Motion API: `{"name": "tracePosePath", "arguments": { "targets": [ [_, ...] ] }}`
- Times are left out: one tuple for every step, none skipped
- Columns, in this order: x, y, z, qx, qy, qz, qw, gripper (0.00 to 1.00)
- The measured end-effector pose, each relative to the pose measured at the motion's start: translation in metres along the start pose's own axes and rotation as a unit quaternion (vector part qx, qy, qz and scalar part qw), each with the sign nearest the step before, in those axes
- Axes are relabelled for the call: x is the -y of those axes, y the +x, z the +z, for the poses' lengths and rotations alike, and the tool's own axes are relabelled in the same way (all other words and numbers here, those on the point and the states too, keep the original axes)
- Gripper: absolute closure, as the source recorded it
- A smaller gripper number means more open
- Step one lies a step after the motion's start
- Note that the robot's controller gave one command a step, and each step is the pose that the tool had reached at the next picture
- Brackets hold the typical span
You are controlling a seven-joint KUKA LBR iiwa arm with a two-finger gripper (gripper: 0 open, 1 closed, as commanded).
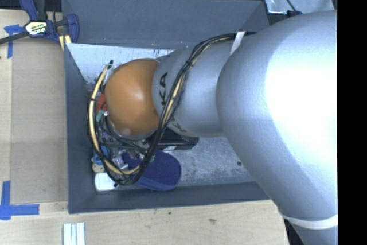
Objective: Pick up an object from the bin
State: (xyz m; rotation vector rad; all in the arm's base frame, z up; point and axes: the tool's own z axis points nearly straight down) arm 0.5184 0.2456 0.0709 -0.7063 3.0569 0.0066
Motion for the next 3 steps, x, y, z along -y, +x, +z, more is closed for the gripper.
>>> {"name": "tracePosePath", "arguments": {
  "targets": [
    [-0.001, -0.001, -0.001, 0.0007, -0.001, 0.001, 1.0, 0.0],
    [0.001, -0.003, -0.003, 0.0041, 0.0, 0.002, 1.0, 1.0],
    [0.001, -0.006, -0.133, 0.0034, 0.002, 0.003, 1.0, 1.0]
  ]
}}
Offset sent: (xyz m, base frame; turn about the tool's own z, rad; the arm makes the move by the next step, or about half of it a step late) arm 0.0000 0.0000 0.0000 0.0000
